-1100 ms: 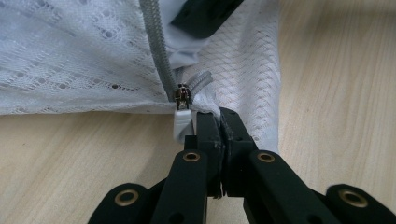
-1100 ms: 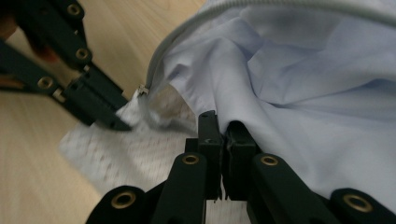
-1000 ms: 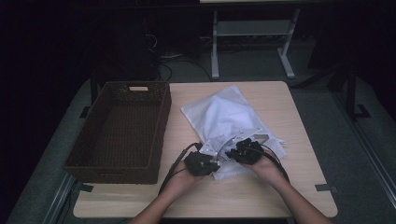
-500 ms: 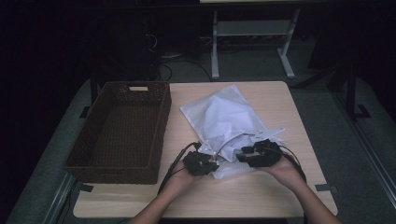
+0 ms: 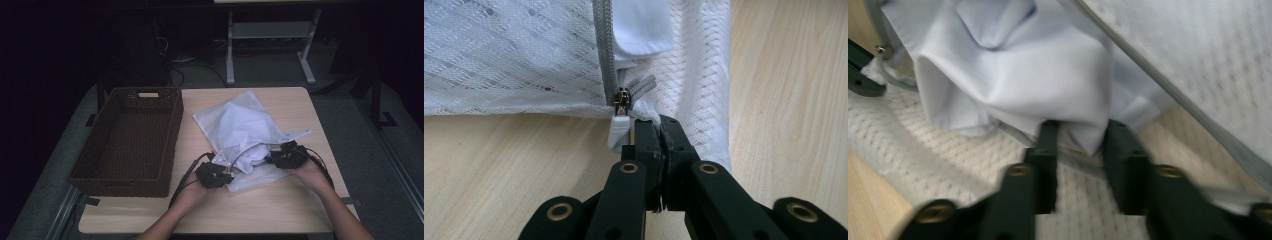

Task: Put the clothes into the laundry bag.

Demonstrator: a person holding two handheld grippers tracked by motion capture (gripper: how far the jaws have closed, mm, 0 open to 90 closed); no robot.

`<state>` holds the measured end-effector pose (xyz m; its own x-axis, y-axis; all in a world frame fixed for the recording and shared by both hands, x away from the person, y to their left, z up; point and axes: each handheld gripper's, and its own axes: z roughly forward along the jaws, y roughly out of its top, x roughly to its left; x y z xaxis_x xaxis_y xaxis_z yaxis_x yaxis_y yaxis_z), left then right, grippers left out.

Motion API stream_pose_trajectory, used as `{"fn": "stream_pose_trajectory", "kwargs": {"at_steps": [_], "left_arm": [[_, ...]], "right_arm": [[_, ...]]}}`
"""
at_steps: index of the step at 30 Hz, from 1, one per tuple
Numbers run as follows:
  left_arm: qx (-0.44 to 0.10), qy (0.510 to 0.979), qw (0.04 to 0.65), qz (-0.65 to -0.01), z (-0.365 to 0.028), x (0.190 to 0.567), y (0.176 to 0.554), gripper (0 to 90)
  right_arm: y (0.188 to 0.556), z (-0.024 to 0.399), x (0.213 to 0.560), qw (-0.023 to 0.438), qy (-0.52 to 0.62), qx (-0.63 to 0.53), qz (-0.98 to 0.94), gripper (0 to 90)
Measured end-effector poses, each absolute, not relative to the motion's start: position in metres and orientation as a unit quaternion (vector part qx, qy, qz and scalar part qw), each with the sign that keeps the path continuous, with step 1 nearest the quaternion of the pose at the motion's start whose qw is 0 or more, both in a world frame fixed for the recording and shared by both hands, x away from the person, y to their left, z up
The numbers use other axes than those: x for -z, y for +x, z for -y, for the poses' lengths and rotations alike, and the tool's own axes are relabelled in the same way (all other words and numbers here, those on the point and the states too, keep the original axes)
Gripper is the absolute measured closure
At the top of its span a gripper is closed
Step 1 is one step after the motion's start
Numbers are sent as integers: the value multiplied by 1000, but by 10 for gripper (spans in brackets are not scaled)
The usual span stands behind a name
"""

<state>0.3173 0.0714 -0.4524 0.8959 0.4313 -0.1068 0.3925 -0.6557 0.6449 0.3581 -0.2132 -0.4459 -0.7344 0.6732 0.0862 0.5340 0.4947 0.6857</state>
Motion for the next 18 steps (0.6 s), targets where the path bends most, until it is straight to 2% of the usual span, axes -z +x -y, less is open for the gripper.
{"fn": "stream_pose_trajectory", "kwargs": {"at_steps": [1,3,10,13,16,18], "left_arm": [[-27,909,347,-227,-72,452,317,880],[-28,911,345,-226,-72,453,318,880],[-23,915,337,-220,-70,454,316,884],[-22,917,334,-219,-70,455,316,884],[-19,915,336,-222,-70,455,317,884],[-19,915,336,-222,-71,455,317,883]], "right_arm": [[358,210,444,95,347,-367,-858,845],[357,202,440,92,337,-379,-857,868],[365,173,435,121,329,-380,-856,877],[376,171,434,145,346,-382,-845,879],[386,173,438,146,357,-388,-837,877],[386,175,438,139,355,-393,-837,818]]}}
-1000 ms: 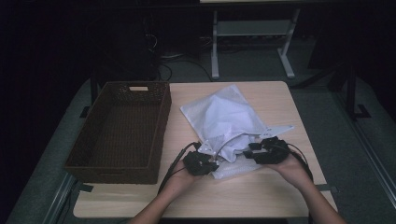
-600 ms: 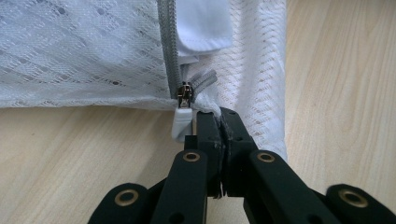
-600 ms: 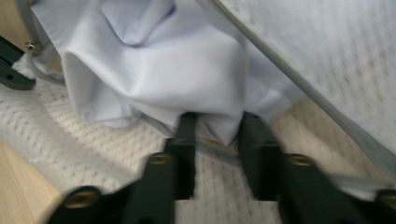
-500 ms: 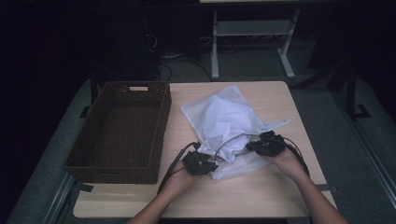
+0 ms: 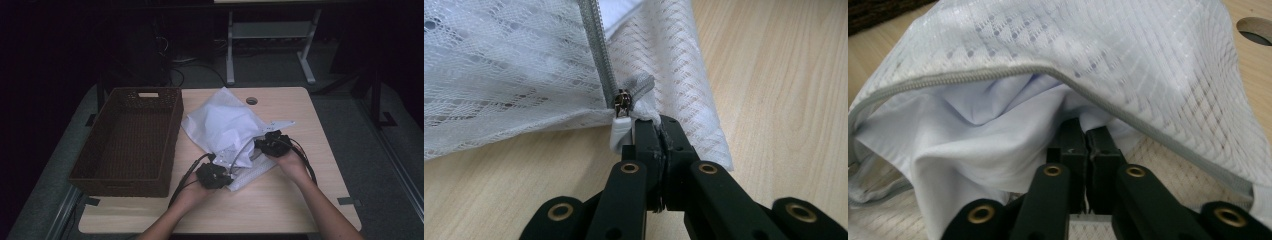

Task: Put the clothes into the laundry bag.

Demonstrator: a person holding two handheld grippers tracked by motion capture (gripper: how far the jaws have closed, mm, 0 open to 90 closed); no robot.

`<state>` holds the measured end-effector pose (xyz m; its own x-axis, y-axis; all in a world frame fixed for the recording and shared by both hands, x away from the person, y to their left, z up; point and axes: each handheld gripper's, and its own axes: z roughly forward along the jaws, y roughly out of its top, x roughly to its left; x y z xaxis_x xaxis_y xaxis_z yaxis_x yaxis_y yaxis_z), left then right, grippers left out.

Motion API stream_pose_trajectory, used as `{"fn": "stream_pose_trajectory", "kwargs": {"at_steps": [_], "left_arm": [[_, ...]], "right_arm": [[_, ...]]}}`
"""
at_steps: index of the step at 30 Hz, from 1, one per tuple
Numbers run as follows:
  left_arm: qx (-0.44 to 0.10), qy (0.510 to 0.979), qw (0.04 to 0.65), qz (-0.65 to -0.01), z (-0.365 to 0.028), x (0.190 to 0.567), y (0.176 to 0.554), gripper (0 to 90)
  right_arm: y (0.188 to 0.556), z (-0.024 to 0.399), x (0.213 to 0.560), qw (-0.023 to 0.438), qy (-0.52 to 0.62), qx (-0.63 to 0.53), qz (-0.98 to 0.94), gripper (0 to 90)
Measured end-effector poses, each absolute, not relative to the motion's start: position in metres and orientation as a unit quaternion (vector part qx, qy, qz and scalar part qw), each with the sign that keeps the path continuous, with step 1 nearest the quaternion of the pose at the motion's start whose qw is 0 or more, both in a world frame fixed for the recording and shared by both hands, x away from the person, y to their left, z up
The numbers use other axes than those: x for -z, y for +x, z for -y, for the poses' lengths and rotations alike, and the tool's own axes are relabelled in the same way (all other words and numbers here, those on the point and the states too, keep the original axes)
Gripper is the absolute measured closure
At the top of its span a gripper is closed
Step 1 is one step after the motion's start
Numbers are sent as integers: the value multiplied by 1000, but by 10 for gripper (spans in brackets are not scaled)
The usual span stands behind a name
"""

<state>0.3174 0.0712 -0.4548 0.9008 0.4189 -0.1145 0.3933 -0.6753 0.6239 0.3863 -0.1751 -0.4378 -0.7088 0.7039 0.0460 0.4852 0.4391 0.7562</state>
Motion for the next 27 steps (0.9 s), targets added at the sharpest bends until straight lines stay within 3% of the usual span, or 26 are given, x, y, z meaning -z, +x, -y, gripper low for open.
{"fn": "stream_pose_trajectory", "kwargs": {"at_steps": [4,8,12,17,24,27], "left_arm": [[-20,914,338,-223,-73,454,318,883],[-22,914,338,-223,-73,454,317,883],[-23,914,338,-222,-74,452,317,883],[-22,913,340,-225,-75,453,318,883],[-23,913,339,-225,-74,453,318,883],[-23,913,339,-225,-75,453,318,884]], "right_arm": [[378,193,429,120,349,-404,-837,656],[370,225,419,137,363,-399,-831,555],[377,260,432,149,406,-366,-824,513],[391,274,448,140,432,-357,-816,455],[408,272,460,128,442,-381,-802,442],[411,271,466,115,444,-369,-808,541]]}}
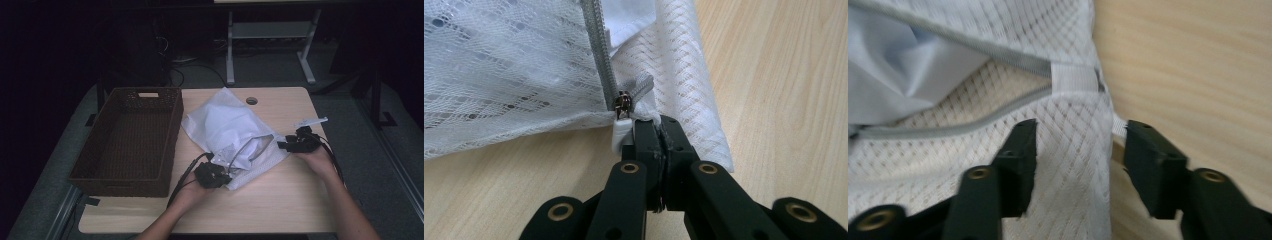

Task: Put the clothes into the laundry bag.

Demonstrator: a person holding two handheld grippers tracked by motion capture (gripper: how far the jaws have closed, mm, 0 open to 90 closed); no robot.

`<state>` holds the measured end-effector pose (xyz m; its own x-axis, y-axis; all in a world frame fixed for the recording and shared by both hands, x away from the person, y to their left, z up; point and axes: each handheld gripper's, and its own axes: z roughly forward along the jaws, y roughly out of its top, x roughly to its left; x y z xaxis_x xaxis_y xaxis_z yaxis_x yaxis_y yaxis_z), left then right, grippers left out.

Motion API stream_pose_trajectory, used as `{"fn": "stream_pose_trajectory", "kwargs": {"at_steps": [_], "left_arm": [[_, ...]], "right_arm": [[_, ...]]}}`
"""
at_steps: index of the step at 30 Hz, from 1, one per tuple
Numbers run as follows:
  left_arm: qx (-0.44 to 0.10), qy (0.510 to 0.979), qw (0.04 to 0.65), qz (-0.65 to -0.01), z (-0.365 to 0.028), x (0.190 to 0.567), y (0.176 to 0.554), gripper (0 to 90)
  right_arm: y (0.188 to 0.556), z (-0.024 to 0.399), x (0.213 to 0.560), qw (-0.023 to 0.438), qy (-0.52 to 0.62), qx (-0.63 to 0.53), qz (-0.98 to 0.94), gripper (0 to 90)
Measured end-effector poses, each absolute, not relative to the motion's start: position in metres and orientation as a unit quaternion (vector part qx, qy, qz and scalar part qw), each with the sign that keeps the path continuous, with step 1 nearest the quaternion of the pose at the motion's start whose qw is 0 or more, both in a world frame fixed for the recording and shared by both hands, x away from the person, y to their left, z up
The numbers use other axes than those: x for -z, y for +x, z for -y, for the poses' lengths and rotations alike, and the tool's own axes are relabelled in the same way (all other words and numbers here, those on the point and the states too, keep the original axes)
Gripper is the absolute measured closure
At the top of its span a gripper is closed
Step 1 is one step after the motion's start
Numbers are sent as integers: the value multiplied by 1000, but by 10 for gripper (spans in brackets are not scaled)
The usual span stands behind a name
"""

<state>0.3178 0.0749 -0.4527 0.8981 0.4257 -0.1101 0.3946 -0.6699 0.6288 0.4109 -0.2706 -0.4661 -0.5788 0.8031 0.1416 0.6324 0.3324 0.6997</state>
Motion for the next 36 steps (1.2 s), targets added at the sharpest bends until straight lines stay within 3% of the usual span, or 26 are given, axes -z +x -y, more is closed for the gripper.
{"fn": "stream_pose_trajectory", "kwargs": {"at_steps": [3,6,17,19,24,30,36], "left_arm": [[-26,914,337,-226,-75,453,318,883],[-29,913,335,-229,-78,452,319,884],[-35,909,334,-245,-88,449,321,883],[-33,909,337,-243,-87,449,320,883],[-31,910,342,-233,-81,447,314,883],[-30,911,342,-229,-76,447,311,883],[-28,912,341,-228,-76,449,311,883]], "right_arm": [[410,269,467,106,438,-361,-816,750],[408,268,465,103,432,-356,-822,867],[356,262,446,118,389,-314,-858,877],[343,266,444,119,389,-317,-857,853],[311,266,424,135,384,-356,-841,580],[294,222,421,92,333,-389,-854,492],[307,167,439,71,305,-375,-873,506]]}}
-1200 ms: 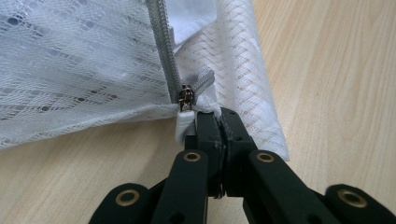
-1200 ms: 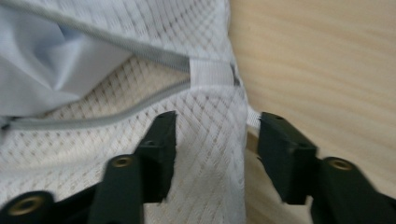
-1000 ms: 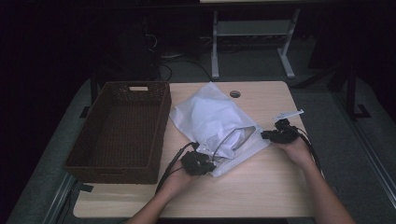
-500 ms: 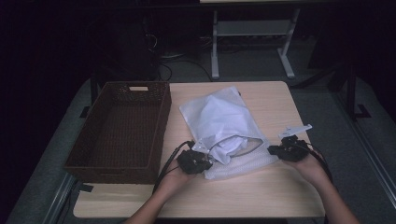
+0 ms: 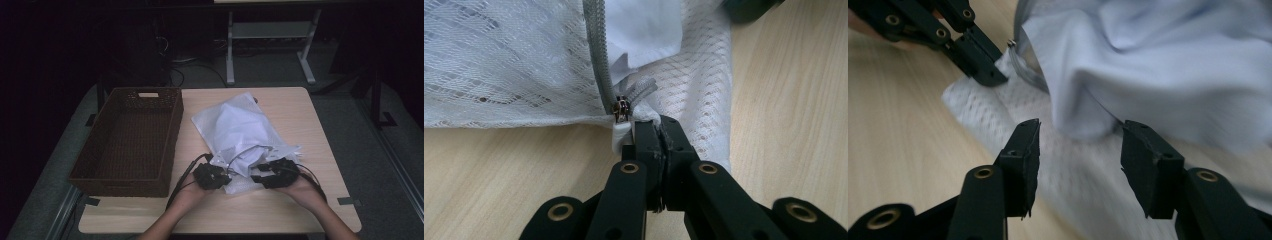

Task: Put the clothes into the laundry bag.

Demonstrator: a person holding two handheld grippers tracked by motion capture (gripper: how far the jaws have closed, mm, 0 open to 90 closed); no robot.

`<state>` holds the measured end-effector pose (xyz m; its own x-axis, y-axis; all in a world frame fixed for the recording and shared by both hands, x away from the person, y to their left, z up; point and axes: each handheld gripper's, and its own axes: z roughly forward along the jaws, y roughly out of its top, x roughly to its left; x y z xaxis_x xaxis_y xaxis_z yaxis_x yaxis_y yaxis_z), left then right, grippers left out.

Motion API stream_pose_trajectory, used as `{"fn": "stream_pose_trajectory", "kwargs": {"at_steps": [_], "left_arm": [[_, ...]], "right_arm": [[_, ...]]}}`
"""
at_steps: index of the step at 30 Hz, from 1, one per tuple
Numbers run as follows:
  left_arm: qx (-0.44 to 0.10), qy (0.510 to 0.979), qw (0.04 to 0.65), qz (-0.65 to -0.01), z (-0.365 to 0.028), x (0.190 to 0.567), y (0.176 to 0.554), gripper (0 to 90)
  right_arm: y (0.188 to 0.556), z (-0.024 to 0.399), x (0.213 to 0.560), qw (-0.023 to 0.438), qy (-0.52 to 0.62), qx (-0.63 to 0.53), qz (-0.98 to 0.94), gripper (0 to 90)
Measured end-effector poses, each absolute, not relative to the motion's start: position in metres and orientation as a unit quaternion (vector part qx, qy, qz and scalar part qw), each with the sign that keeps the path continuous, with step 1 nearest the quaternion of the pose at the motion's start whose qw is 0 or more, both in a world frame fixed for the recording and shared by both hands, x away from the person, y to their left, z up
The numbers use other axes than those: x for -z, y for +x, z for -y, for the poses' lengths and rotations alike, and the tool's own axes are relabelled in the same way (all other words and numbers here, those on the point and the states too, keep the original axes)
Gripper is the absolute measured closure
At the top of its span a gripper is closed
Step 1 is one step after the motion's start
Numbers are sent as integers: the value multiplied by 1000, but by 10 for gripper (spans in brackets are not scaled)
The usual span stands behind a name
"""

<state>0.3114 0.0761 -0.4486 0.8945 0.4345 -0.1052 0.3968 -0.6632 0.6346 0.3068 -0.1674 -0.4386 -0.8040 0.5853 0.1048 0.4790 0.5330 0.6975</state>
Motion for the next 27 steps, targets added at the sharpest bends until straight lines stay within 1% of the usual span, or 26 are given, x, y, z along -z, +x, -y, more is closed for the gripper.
{"fn": "stream_pose_trajectory", "kwargs": {"at_steps": [1,2,4,8,10,12,17,27], "left_arm": [[-27,912,341,-228,-76,449,311,883],[-27,912,341,-227,-76,449,311,883],[-26,912,342,-227,-76,449,312,883],[-27,913,339,-226,-76,449,312,883],[-26,913,338,-225,-76,449,312,883],[-27,913,339,-225,-76,449,313,884],[-25,915,336,-222,-74,450,312,886],[-15,921,323,-217,-73,451,312,892]], "right_arm": [[309,160,441,71,303,-372,-875,524],[311,155,444,74,300,-370,-876,563],[315,144,448,72,293,-366,-880,670],[321,131,449,97,286,-366,-880,866],[325,129,448,102,289,-373,-876,884],[328,127,448,102,290,-379,-873,886],[331,117,446,119,293,-380,-869,887],[354,109,451,156,326,-382,-850,893]]}}
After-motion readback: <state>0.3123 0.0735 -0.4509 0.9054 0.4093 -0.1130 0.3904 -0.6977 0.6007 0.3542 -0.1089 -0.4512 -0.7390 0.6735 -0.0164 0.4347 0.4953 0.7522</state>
